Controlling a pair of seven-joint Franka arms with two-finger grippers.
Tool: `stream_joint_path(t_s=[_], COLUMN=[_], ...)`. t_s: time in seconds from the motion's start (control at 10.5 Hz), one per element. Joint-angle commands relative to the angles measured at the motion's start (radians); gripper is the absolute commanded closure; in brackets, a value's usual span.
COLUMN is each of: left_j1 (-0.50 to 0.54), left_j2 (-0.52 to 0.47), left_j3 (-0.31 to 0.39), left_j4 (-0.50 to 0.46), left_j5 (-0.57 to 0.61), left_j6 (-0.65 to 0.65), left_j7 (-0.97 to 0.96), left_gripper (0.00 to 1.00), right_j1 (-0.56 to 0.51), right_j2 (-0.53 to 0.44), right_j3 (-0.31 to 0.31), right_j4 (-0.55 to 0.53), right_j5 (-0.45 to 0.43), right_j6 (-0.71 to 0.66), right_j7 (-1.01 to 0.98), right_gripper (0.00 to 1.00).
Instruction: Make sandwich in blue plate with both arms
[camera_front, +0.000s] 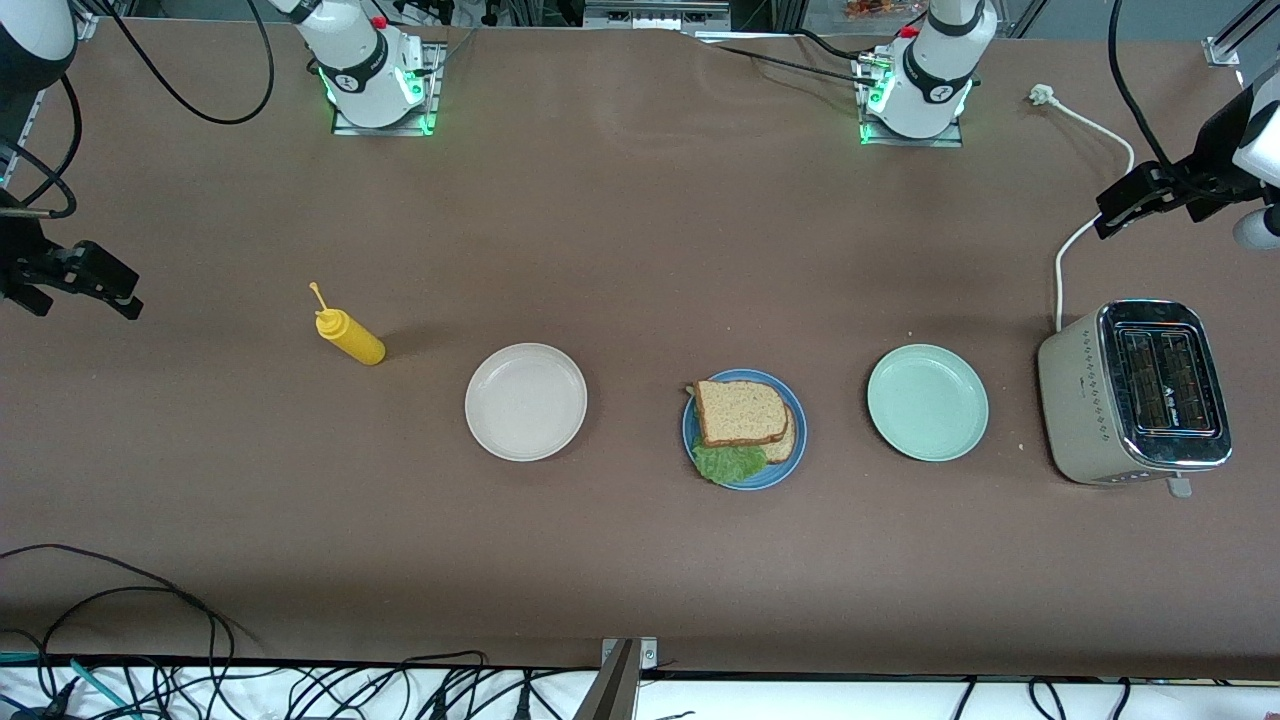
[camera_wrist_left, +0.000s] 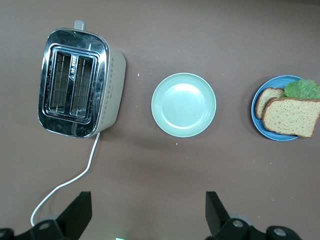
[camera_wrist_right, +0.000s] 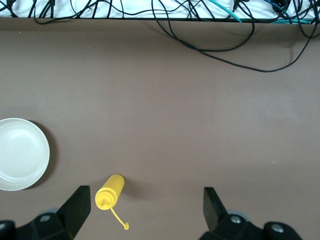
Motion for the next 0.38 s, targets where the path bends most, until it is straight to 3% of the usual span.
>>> stream_joint_path(t_s=[0.0, 0.29], left_j1=[-0.001, -0.001], left_j2=[0.015, 0.015], left_j3=[-0.003, -0.003], left_j4=[0.034, 0.034], left_j5=[0.021, 0.021], left_j6=[-0.025, -0.027], left_j7=[-0.007, -0.005], left_gripper=[0.0, 0.0], right_j1=[-0.006, 0.002], right_j2=[0.002, 0.01], right_j3=[-0.008, -0.002], right_j4=[0.018, 0.034], right_j5=[0.012, 0.012], right_j6=[0.006, 0.021], right_j7=[-0.008, -0.037], right_gripper=[0.0, 0.0])
